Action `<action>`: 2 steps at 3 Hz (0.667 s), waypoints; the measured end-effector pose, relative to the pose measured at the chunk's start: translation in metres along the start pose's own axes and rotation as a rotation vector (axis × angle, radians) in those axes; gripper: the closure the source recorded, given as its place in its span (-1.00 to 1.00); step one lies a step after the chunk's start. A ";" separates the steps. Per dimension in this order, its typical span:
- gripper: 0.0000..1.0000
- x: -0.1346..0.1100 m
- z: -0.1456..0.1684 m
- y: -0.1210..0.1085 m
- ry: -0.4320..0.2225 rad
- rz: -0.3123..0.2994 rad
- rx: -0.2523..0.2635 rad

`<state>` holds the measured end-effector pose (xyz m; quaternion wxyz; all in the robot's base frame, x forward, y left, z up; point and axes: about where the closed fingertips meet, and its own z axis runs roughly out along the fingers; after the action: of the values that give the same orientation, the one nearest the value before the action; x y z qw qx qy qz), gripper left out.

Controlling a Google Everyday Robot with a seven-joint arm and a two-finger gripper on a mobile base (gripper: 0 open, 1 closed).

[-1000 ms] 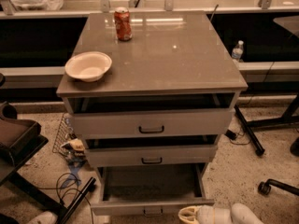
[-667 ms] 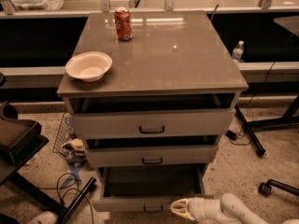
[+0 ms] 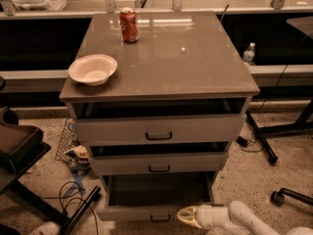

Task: Close bottom drawer

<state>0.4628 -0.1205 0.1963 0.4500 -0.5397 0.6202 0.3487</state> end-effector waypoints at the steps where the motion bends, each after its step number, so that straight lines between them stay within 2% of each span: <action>1: 1.00 0.006 0.008 -0.025 0.019 -0.003 0.020; 2: 1.00 0.006 0.008 -0.029 0.022 -0.004 0.020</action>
Offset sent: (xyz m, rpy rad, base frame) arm 0.1520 -0.0101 -0.0184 -0.1324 -0.0406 -0.0549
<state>0.4926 -0.1201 0.1892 0.4494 -0.5400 0.6275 0.3356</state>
